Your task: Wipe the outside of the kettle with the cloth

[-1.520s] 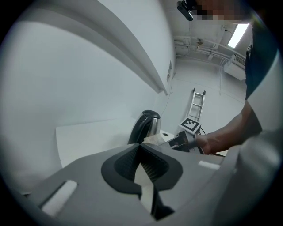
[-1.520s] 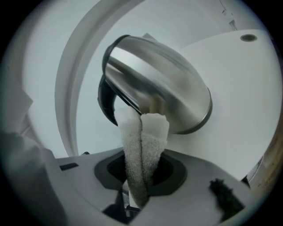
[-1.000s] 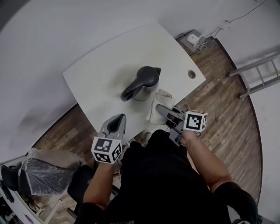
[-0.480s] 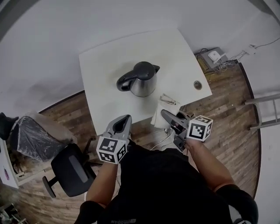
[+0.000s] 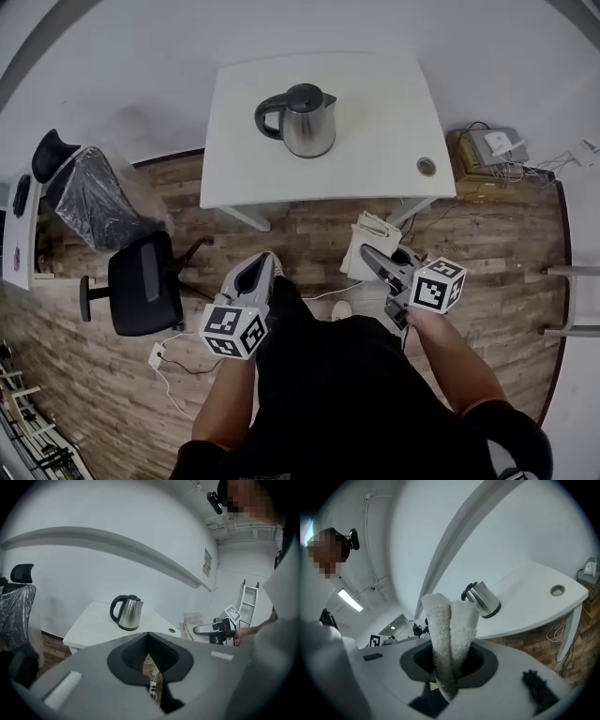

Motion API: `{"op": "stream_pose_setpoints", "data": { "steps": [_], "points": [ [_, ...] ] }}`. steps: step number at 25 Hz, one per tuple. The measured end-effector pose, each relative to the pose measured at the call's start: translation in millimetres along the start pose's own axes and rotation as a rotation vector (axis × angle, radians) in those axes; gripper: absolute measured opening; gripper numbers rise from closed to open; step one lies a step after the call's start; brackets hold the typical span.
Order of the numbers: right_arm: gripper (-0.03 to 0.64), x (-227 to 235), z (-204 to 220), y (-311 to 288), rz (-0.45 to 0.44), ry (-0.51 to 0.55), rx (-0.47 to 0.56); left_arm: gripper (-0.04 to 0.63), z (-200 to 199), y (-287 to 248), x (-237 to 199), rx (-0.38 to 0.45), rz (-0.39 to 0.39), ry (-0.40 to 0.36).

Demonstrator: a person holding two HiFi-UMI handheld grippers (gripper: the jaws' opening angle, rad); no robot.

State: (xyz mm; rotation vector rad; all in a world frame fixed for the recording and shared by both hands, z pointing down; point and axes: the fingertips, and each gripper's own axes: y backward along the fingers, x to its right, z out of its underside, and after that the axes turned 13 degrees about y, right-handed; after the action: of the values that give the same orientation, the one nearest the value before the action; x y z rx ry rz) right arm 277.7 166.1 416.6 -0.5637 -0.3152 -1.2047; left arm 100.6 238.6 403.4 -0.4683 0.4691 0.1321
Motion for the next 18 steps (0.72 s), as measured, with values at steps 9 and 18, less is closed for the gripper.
{"op": "stream_pose_setpoints", "data": {
  "steps": [9,18],
  "points": [
    [0.095,-43.8,11.8,21.3,0.021,0.021,0.024,0.006,-2.3,41.2,22.4,0.035,0.038,-0.02],
    [0.095,-112.6,10.3,20.9,0.219,0.197,0.068,0.006,0.6,58.3,23.8,-0.095,0.248,-0.093]
  ]
}}
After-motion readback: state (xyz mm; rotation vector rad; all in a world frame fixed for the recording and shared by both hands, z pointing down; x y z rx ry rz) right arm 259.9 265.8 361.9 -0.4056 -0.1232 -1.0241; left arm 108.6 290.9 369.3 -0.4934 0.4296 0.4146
